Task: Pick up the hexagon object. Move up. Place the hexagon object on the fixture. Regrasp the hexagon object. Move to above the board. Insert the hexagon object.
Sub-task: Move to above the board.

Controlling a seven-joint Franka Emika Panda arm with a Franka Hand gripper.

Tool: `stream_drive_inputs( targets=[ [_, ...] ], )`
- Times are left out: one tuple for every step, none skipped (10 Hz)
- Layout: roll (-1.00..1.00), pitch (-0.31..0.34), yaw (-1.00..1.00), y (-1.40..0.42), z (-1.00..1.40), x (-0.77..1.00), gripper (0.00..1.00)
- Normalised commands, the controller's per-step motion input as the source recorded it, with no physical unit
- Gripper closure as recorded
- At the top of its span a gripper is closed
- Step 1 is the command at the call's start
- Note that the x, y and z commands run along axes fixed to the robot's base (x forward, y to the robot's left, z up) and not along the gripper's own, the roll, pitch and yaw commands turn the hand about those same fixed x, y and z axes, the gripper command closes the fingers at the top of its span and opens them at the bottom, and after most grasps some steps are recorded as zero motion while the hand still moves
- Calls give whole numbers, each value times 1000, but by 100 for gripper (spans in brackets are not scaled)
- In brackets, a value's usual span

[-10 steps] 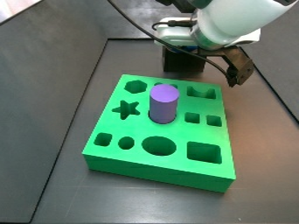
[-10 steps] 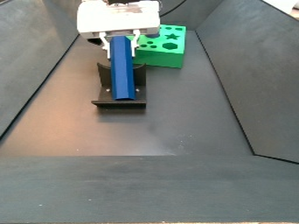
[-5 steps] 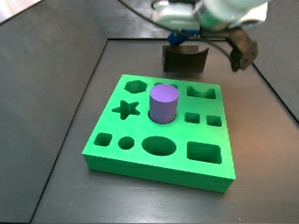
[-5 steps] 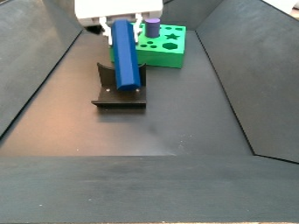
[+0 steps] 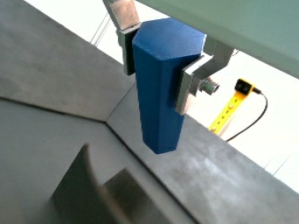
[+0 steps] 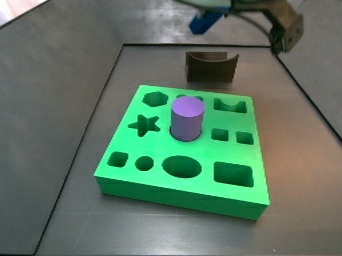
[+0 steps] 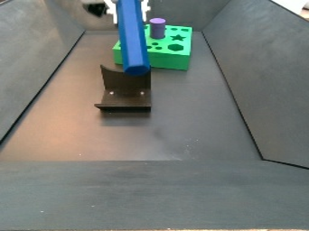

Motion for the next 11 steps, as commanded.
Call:
stream_drive_inputs(
  targets=[
    [-45, -75, -44, 14, 1000, -129, 100],
    [-57, -49, -63, 16, 1000, -128, 100],
    [-61, -40, -71, 16, 1000, -127, 100],
    [-72, -18, -72, 19, 1000, -126, 100],
    [-77, -3, -67, 20, 1000, -130, 100],
    [-77, 9, -56, 22, 1000, -130, 100],
    [-79, 16, -50, 22, 1000, -130, 100],
    [-78, 25, -36, 20, 880, -115, 100],
    [-75, 29, -28, 16, 718, -91, 100],
    [-71, 38, -14, 11, 495, -64, 100],
    [-70, 46, -11, 8, 384, -56, 100]
  ],
)
